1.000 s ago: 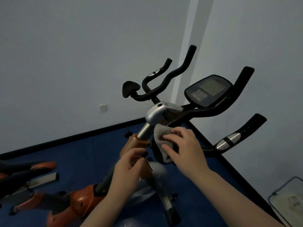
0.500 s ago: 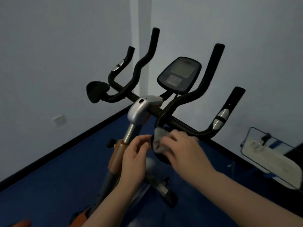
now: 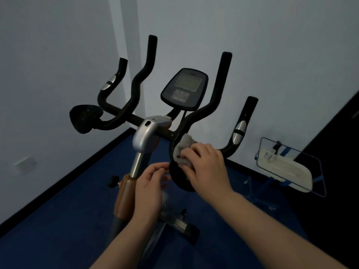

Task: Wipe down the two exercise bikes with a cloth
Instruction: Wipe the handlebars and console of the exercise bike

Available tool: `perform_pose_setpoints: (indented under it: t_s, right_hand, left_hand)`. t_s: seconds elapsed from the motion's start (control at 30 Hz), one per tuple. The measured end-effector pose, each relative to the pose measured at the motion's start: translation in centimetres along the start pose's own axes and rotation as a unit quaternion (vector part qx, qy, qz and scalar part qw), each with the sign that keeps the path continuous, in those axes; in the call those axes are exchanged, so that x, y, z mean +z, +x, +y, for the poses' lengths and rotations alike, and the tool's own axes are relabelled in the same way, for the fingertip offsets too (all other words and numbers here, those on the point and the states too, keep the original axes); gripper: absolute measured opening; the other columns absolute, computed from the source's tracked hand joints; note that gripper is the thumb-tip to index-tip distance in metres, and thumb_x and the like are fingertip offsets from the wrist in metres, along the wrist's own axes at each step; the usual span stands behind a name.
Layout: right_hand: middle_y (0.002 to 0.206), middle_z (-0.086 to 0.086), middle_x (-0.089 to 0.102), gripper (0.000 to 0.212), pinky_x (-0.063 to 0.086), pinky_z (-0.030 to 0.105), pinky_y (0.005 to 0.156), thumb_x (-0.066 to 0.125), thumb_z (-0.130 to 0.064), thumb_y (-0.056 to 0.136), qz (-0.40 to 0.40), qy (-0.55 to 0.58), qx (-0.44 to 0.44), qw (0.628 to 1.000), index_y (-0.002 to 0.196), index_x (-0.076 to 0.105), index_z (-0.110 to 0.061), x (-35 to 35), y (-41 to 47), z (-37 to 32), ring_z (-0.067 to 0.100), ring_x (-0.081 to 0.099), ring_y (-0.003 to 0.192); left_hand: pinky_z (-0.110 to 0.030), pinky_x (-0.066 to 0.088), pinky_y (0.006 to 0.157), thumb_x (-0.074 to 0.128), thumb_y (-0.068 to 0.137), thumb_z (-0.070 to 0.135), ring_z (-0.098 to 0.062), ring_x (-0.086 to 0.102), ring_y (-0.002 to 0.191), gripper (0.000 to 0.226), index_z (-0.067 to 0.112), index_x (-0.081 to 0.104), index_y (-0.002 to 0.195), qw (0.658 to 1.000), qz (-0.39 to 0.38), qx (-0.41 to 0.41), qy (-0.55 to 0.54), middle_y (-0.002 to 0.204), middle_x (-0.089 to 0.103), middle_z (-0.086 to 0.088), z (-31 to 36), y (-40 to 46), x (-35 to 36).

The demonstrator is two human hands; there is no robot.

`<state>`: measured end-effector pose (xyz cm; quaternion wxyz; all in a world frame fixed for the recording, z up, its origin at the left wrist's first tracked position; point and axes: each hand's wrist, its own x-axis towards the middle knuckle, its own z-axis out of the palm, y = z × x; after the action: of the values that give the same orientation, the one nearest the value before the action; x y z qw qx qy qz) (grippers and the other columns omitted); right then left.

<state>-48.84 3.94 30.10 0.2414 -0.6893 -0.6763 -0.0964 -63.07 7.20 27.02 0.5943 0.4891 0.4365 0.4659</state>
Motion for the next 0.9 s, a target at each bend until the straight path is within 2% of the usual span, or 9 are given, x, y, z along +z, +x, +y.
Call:
perform_pose_setpoints:
  t_s: [0.13,0.17,0.27,0.37,0.43,0.5,0.57,0.7,0.9]
  right_hand:
    - [0.091,-0.008,0.057,0.018,0.031,0.030,0.078,0.049,-0.041,0.087,-0.038,-0.033,-0.074,0.996,0.093,0.059,-0.026,-0.2,-2.1,1.2,0.015,0.052,0.089]
    - [0.089,-0.009,0.056,0.019,0.033,0.030,0.078,0.048,-0.043,0.088,-0.039,-0.002,-0.064,0.997,0.091,0.057,-0.027,-0.6,-2.0,1.5,0.013,0.051,0.088]
    - [0.095,-0.008,0.050,0.018,0.040,0.030,0.078,0.051,-0.042,0.090,0.033,0.122,0.070,0.990,0.096,0.055,-0.026,-0.7,0.9,1.1,0.012,0.046,0.091]
    - [0.102,-0.004,0.046,0.020,0.040,0.032,0.078,0.051,-0.039,0.092,0.014,0.012,0.093,0.996,0.109,0.053,-0.028,0.8,1.5,-0.1,0.016,0.041,0.096]
    - [0.103,-0.003,0.044,0.018,0.045,0.031,0.071,0.049,-0.035,0.092,0.026,-0.025,0.110,0.993,0.108,0.049,-0.028,1.2,-0.2,0.2,0.016,0.042,0.096]
    - [0.104,-0.004,0.041,0.015,0.049,0.028,0.061,0.044,-0.036,0.092,0.040,-0.002,0.143,0.989,0.104,0.044,-0.027,1.1,-2.3,0.5,0.014,0.045,0.090]
    - [0.106,-0.003,0.040,0.016,0.049,0.029,0.060,0.038,-0.037,0.093,0.050,0.039,0.164,0.984,0.105,0.040,-0.026,1.1,-1.8,0.6,0.013,0.049,0.087]
    - [0.110,0.001,0.043,0.016,0.050,0.038,0.071,0.035,-0.031,0.100,0.030,0.097,0.204,0.974,0.111,0.042,-0.022,1.5,1.3,0.2,0.018,0.050,0.094]
    - [0.106,-0.002,0.041,0.012,0.044,0.029,0.052,0.032,-0.038,0.096,0.038,0.097,0.219,0.970,0.104,0.031,-0.029,1.9,-2.0,-0.4,0.011,0.050,0.070]
  left_hand:
    - [-0.026,0.050,0.067,0.043,0.096,0.007,-0.018,0.068,0.081,0.026,0.005,0.068,0.097,1.000,-0.029,0.004,0.000,0.092,0.073,-0.009,0.2,0.6,-0.4]
    - [-0.023,0.050,0.065,0.043,0.096,0.008,-0.014,0.067,0.078,0.025,0.007,0.069,0.096,0.999,-0.037,0.008,0.002,0.090,0.073,-0.008,0.2,0.8,-0.5]
    - [-0.023,0.051,0.066,0.045,0.096,0.011,-0.012,0.067,0.079,0.024,0.014,0.069,0.094,0.998,-0.053,0.017,0.014,0.089,0.073,-0.003,0.0,1.6,-0.2]
    - [-0.026,0.052,0.072,0.045,0.097,0.014,-0.011,0.065,0.083,0.023,0.021,0.067,0.092,0.997,-0.051,0.042,0.037,0.086,0.070,0.005,-0.3,2.2,0.8]
    - [-0.024,0.051,0.073,0.044,0.098,0.020,-0.008,0.063,0.084,0.020,0.025,0.063,0.096,0.990,-0.060,0.085,0.093,0.087,0.067,0.008,-0.4,2.5,1.5]
    - [-0.027,0.050,0.077,0.039,0.100,0.025,-0.008,0.060,0.090,0.021,0.027,0.059,0.102,0.974,-0.075,0.131,0.171,0.095,0.063,0.006,-0.9,2.9,2.1]
    - [-0.026,0.048,0.079,0.034,0.101,0.026,-0.005,0.057,0.093,0.023,0.031,0.056,0.105,0.960,-0.067,0.166,0.214,0.097,0.059,0.007,-1.1,2.9,2.5]
    - [-0.019,0.043,0.076,0.033,0.101,0.025,-0.001,0.055,0.088,0.025,0.029,0.057,0.108,0.954,-0.053,0.186,0.228,0.094,0.057,0.006,-1.4,2.8,2.6]
    - [-0.014,0.042,0.074,0.032,0.101,0.028,0.004,0.055,0.090,0.024,0.033,0.055,0.107,0.957,-0.055,0.180,0.219,0.097,0.058,0.008,-1.6,2.8,2.6]
